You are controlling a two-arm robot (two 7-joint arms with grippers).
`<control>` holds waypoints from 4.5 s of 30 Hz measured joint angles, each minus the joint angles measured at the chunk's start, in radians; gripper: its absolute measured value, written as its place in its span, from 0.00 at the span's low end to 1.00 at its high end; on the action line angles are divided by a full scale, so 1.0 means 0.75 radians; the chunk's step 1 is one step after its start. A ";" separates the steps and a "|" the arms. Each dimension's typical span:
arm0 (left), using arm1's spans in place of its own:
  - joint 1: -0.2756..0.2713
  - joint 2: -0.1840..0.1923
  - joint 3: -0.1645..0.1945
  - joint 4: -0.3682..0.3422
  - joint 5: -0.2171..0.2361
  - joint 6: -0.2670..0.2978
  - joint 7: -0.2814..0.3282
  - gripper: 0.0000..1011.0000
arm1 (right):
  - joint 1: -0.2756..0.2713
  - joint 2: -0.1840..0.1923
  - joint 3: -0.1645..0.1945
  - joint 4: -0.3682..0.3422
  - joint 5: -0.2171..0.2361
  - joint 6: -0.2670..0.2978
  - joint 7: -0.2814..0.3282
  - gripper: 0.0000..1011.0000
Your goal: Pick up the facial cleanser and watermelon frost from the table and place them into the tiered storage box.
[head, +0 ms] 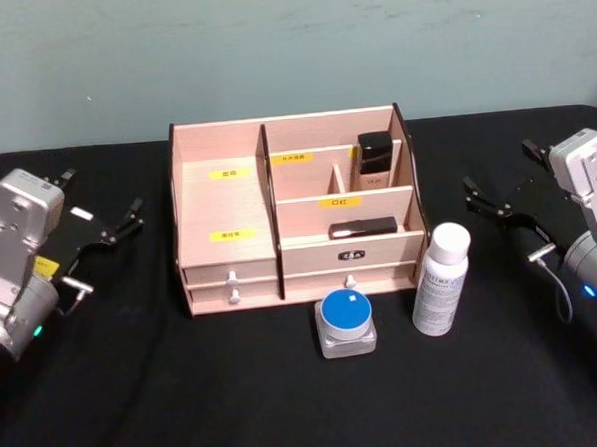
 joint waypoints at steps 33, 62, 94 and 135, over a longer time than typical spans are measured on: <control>0.000 0.000 0.000 0.000 0.000 0.000 0.000 1.00 | 0.000 0.000 0.000 0.000 0.000 0.000 0.000 0.99; 0.000 0.000 0.000 0.000 0.000 0.000 0.000 1.00 | -0.106 0.028 0.100 -0.146 0.106 -0.007 0.078 0.99; 0.000 0.000 0.000 0.000 0.000 0.000 0.000 1.00 | -0.564 0.182 0.240 -0.732 0.277 0.171 0.253 0.99; 0.000 0.000 0.000 0.000 0.000 0.000 0.000 1.00 | -0.348 -0.030 0.202 -0.428 0.202 0.385 0.423 0.99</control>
